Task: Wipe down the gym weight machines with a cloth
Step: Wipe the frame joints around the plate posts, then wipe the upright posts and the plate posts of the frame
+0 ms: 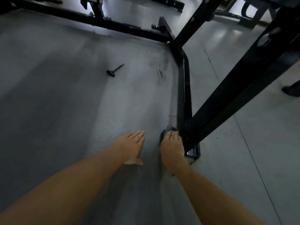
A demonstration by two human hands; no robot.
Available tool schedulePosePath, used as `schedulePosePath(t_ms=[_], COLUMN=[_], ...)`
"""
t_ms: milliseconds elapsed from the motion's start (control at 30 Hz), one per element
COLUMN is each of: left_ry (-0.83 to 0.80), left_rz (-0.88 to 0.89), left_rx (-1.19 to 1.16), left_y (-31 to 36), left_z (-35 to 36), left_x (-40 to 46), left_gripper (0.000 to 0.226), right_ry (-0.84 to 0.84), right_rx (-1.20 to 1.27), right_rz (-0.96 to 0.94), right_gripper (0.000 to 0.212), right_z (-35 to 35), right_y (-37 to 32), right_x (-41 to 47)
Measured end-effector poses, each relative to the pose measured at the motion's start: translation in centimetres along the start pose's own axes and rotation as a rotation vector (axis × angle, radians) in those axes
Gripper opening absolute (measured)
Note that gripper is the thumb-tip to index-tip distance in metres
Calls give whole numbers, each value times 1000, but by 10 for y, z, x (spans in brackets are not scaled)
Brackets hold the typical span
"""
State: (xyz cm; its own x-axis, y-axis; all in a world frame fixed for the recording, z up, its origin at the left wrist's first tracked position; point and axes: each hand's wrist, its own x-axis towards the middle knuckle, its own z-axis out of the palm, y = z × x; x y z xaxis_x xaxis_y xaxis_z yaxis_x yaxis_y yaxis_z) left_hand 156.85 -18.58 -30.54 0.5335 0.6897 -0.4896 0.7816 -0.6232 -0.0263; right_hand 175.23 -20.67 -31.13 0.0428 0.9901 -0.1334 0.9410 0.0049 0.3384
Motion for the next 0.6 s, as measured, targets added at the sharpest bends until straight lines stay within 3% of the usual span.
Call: schedulePosePath(t_ms=[133,333,400,500,600], left_ry=[-17,23,46,116,221], left_rz=[21,52,89,116,68], left_rx=[-36,-208,-328,-535,-761], left_y=[0,12,14,18,24], left_z=[-6,-16,-22,-41,-67], left_x=[4,-13,-15,-26,-37], left_gripper=[117,119,124,126,96], right_ry=[-2,-176,-300,-426,-415], right_rx=[-72,-67,168,727,1078], right_rz=[-52,-146,-150,-85,-27], right_gripper=[61,53,42,29,32], right_z=[-4,-34,-51,-84,-120], right_y=[9,10,21,37,51], right_x=[1,-51,-44,-37,-44])
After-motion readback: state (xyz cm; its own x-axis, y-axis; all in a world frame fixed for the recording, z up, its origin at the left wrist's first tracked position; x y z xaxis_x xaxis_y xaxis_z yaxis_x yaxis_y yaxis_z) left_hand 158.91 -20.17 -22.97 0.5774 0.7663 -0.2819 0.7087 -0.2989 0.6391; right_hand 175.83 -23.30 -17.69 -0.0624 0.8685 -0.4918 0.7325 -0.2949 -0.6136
